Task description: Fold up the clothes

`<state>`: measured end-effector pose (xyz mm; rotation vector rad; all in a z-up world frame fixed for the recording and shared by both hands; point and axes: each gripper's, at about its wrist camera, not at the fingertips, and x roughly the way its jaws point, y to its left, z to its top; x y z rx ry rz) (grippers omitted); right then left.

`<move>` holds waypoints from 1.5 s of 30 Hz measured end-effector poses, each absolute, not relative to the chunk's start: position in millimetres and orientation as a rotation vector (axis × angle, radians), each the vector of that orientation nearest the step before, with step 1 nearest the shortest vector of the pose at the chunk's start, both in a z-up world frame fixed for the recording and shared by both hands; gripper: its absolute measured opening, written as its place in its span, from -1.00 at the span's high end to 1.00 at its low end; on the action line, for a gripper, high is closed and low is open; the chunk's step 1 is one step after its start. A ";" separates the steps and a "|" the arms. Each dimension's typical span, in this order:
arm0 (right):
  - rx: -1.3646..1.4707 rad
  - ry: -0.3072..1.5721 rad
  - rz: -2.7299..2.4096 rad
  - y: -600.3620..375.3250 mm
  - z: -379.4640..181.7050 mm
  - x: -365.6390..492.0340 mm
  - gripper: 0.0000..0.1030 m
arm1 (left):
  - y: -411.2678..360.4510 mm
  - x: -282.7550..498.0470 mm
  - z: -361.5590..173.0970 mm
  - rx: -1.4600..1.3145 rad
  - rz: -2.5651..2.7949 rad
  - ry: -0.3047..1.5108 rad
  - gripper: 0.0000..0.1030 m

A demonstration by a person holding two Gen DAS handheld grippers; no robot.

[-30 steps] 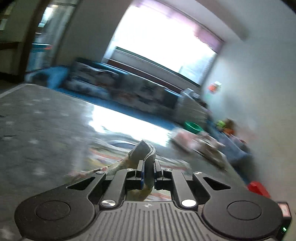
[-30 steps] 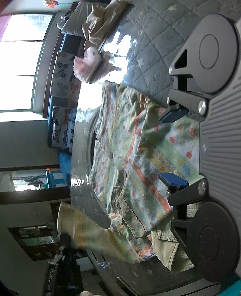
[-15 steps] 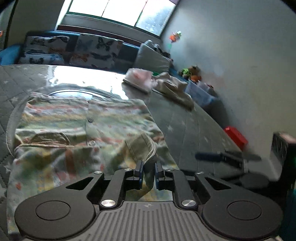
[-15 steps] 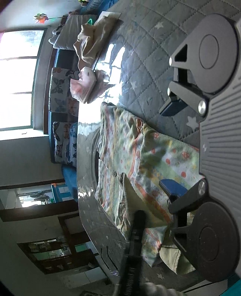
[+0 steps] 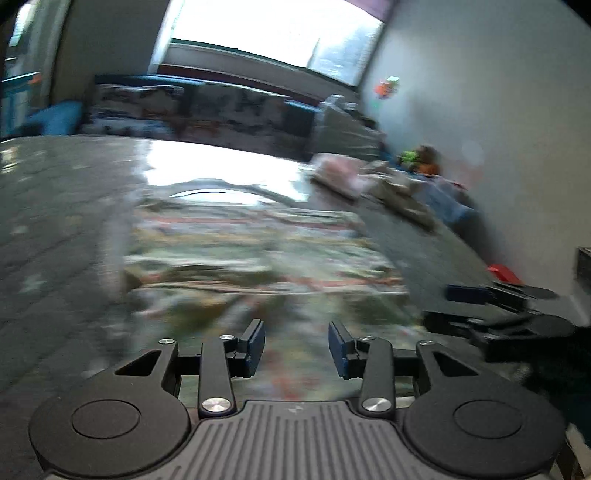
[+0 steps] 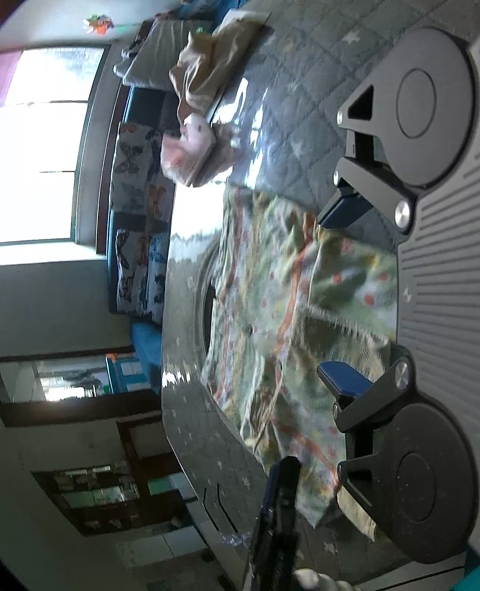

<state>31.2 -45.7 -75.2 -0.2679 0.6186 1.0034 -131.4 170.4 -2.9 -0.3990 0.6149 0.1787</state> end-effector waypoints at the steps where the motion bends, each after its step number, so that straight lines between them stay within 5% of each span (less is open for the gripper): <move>1: -0.274 0.626 1.018 -41.6 -76.7 29.7 -0.55 | 176.8 -135.6 -5.2 -0.400 0.207 0.621 0.23; 11: -0.317 0.721 1.099 -19.1 -96.6 13.7 0.02 | 203.4 -157.0 -19.6 -0.372 0.308 0.670 0.25; 29: -0.392 0.699 1.087 -10.1 -92.1 11.8 0.06 | 224.6 -108.4 -17.5 -0.269 0.385 0.676 0.45; 45: -0.431 0.673 1.112 43.0 -103.8 31.5 0.04 | 205.3 -86.8 -27.4 -0.246 0.271 0.692 0.39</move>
